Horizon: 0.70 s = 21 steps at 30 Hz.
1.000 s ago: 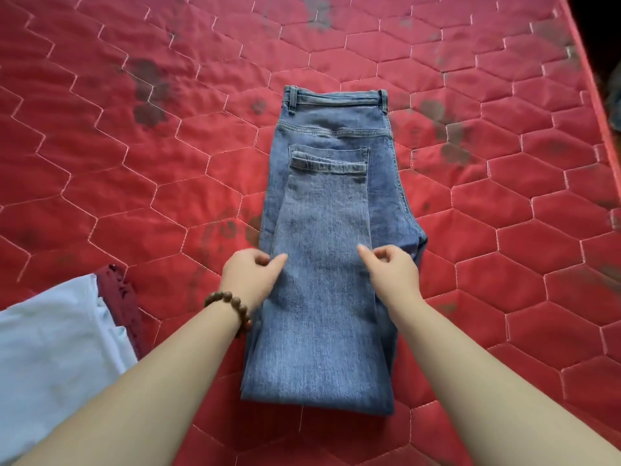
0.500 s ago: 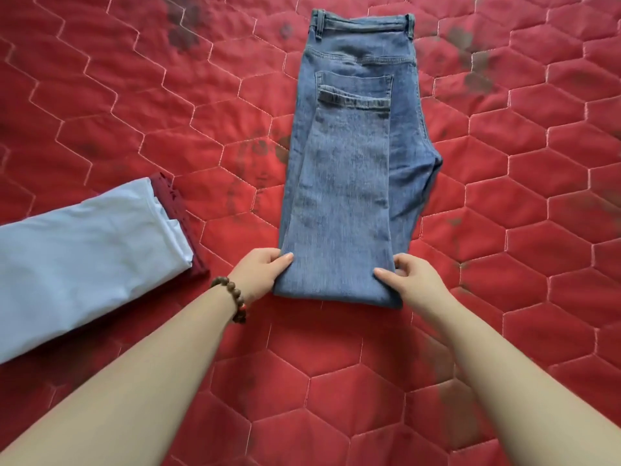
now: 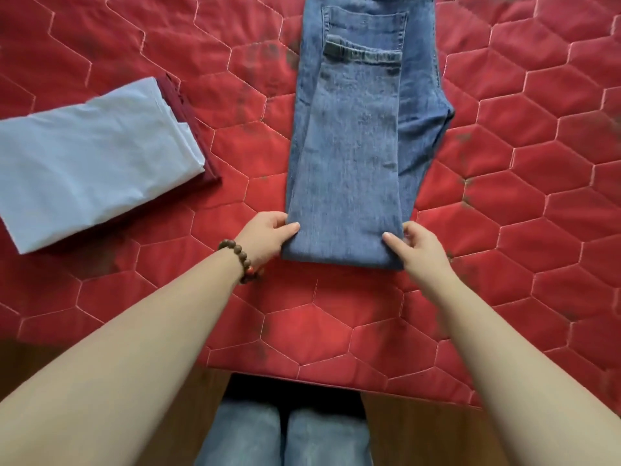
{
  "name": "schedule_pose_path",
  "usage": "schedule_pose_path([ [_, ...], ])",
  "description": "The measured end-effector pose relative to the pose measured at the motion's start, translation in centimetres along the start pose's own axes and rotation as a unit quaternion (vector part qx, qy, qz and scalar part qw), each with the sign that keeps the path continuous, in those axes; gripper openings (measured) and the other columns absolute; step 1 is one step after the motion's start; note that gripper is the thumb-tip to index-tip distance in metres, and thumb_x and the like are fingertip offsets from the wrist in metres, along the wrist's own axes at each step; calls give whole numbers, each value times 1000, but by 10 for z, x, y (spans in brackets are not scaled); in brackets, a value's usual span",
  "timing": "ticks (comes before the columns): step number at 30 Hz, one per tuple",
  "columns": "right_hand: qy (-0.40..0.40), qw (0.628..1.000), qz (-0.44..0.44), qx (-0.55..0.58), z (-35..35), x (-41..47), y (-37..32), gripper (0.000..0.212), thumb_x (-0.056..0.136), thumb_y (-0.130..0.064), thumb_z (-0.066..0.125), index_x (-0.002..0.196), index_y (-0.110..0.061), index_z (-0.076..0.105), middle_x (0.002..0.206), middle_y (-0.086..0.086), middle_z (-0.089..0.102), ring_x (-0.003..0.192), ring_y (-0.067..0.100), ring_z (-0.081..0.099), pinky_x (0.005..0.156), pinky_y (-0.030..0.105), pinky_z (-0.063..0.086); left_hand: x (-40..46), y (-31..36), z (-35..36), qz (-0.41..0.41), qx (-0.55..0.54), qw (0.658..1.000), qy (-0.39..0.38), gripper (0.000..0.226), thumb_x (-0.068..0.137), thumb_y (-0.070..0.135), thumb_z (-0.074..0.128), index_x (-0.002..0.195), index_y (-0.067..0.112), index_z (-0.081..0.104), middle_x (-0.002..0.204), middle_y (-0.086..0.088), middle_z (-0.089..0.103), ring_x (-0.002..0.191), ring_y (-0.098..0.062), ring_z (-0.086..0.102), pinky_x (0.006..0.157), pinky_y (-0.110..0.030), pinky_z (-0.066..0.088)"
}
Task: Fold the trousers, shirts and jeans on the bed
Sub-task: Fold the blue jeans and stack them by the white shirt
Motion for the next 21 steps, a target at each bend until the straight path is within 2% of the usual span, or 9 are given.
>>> schedule_pose_path([
  [2, -24, 999, 30, -5, 10, 0, 11, 7, 91, -13, 63, 90, -8, 59, 85, 16, 65, 78, 17, 55, 75, 37, 46, 0, 0, 3, 9, 83, 996, -10, 16, 96, 13, 52, 85, 7, 63, 82, -4, 61, 79, -17, 52, 73, -39, 46],
  [5, -7, 999, 27, -37, 10, 4, 14, 7, 90, -14, 64, 89, -9, 60, 81, 10, 61, 75, 17, 51, 70, 36, 42, -4, -5, 7, 14, 12, 999, -27, 20, 98, 8, 47, 84, 18, 58, 87, -2, 61, 84, -17, 53, 81, -39, 45],
  [7, -2, 999, 34, -25, 10, 1, 17, 6, 90, -14, 64, 87, -13, 59, 80, 10, 63, 75, 18, 52, 71, 35, 41, -6, -13, 10, -7, -10, 999, -30, 18, 98, 9, 47, 88, 17, 59, 95, -9, 61, 91, -21, 54, 93, -49, 46],
  [8, 2, 999, 43, -13, 11, 0, 19, 6, 89, -14, 65, 86, -14, 59, 82, 12, 65, 76, 19, 55, 73, 36, 43, -6, -14, 9, -9, 11, 1000, -21, 14, 98, 11, 49, 89, 12, 60, 95, -12, 60, 90, -22, 54, 95, -52, 46],
  [11, 26, 997, 71, 17, 10, -4, 21, 14, 86, -15, 69, 76, -17, 59, 77, 8, 67, 70, 16, 56, 70, 34, 44, -2, -8, 1, 7, 113, 993, 25, 20, 90, 19, 60, 91, 0, 63, 78, -10, 58, 74, -19, 51, 78, -42, 49],
  [13, 54, 995, 78, 8, 7, -6, 21, 18, 84, -22, 72, 72, -14, 61, 68, 3, 62, 65, 15, 51, 65, 32, 41, -5, -1, -3, 17, 155, 986, 54, 23, 87, 24, 64, 87, 0, 65, 69, -5, 54, 66, -18, 46, 65, -33, 41],
  [16, 91, 992, 81, -39, 3, -8, 19, 27, 82, -34, 72, 74, -10, 65, 66, 3, 61, 63, 15, 50, 61, 33, 39, -7, 2, -4, 13, 192, 978, 80, 21, 88, 24, 63, 83, 3, 65, 67, -2, 54, 67, -19, 48, 62, -29, 35],
  [19, 112, 989, 68, -70, 0, -8, 16, 28, 84, -34, 70, 67, -15, 59, 56, -5, 52, 59, 14, 46, 53, 30, 26, -9, 7, -7, 33, 230, 966, 114, 23, 90, 26, 60, 72, 12, 55, 61, 4, 46, 68, -23, 46, 60, -31, 26],
  [21, 123, 987, 62, -77, 0, -10, 15, 31, 86, -32, 68, 66, -11, 56, 57, -1, 49, 60, 17, 44, 56, 31, 25, -13, 6, -9, 44, 229, 962, 142, 27, 91, 26, 59, 69, 15, 48, 60, 4, 44, 68, -26, 45, 58, -31, 20],
])
Point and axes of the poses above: each hand's wrist, its own x-axis towards the middle knuckle, its own z-axis out of the palm, y = z × x, the point moved 10 cm from there along x, towards the middle knuckle
